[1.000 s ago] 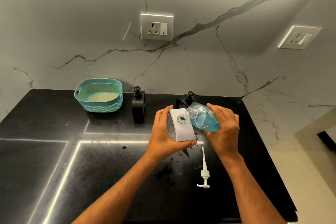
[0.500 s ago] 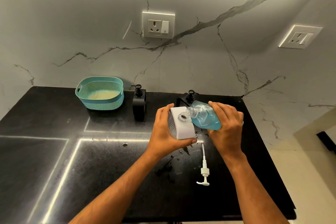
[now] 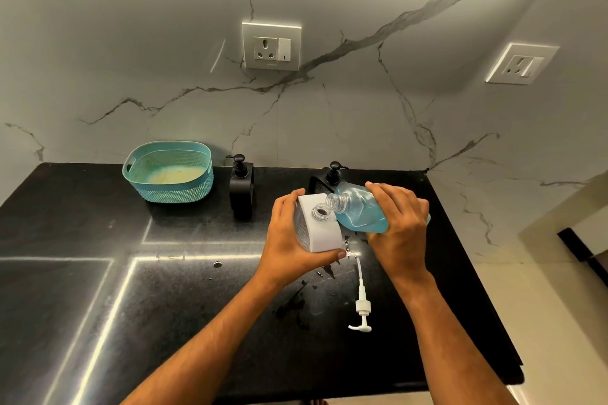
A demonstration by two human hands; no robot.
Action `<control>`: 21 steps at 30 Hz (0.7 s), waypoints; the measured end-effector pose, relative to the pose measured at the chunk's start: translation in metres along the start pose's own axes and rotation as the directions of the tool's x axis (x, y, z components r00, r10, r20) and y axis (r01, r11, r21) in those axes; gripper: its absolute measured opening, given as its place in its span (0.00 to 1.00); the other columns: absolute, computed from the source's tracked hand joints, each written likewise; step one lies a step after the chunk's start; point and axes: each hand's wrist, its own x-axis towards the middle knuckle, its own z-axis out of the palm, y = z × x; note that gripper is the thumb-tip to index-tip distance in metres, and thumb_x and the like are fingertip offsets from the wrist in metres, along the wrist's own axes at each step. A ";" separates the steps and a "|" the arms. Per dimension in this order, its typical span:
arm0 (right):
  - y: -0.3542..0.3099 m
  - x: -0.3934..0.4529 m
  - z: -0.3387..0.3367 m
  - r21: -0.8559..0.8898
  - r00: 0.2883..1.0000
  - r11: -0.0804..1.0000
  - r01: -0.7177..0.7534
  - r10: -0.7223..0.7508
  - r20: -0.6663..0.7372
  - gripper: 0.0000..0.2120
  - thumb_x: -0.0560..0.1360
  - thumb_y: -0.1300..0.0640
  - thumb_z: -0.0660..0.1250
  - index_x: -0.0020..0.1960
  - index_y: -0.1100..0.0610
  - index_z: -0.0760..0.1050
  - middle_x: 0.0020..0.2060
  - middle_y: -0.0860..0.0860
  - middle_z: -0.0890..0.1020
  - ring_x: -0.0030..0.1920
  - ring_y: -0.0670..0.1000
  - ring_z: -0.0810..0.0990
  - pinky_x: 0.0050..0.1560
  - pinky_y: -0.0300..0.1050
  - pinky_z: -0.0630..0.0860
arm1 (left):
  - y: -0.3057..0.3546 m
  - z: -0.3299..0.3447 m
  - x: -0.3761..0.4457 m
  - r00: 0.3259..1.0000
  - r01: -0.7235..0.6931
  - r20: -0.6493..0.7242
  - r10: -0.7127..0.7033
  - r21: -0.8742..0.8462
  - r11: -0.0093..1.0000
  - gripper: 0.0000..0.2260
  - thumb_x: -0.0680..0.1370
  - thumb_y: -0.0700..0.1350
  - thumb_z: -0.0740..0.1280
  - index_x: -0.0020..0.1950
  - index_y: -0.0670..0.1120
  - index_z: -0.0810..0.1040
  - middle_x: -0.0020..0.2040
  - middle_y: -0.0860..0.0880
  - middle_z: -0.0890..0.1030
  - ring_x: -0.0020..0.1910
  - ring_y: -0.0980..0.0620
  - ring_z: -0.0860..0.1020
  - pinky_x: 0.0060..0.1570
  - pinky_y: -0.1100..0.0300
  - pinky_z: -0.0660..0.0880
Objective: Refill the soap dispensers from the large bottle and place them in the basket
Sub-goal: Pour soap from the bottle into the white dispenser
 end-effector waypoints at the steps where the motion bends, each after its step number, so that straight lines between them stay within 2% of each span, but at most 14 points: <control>1: 0.000 0.000 0.000 -0.002 1.000 1.000 0.000 0.000 0.000 0.39 0.64 0.58 0.85 0.71 0.57 0.75 0.64 0.55 0.80 0.65 0.57 0.77 0.61 0.53 0.74 | 0.000 0.000 0.000 1.000 0.002 0.002 -0.002 -0.002 1.000 0.55 0.59 0.68 0.82 0.79 0.48 0.63 0.70 0.54 0.69 0.69 0.60 0.70 0.67 0.68 0.72; 8: 0.001 0.001 -0.004 -0.018 1.000 1.000 0.012 -0.012 -0.005 0.38 0.64 0.59 0.85 0.72 0.56 0.75 0.65 0.55 0.80 0.65 0.58 0.77 0.61 0.57 0.74 | 0.001 0.000 0.000 1.000 -0.005 0.008 0.005 0.002 1.000 0.55 0.60 0.67 0.82 0.79 0.48 0.64 0.70 0.53 0.69 0.69 0.59 0.70 0.68 0.69 0.71; 12: 0.002 0.002 -0.007 -0.040 1.000 0.999 0.026 -0.026 -0.003 0.39 0.64 0.59 0.84 0.72 0.56 0.75 0.65 0.55 0.80 0.66 0.59 0.77 0.62 0.56 0.72 | 0.001 0.001 0.001 1.000 -0.011 0.013 0.011 0.003 1.000 0.55 0.59 0.68 0.82 0.79 0.48 0.64 0.70 0.54 0.69 0.70 0.59 0.70 0.69 0.67 0.71; 21: 0.000 0.005 -0.012 -0.061 0.998 0.997 0.047 -0.049 -0.031 0.36 0.65 0.59 0.83 0.71 0.56 0.76 0.65 0.55 0.80 0.66 0.60 0.77 0.63 0.58 0.71 | 0.003 0.002 0.002 1.000 -0.022 0.020 0.022 -0.024 0.999 0.53 0.60 0.66 0.83 0.78 0.48 0.65 0.69 0.53 0.70 0.69 0.57 0.71 0.67 0.71 0.70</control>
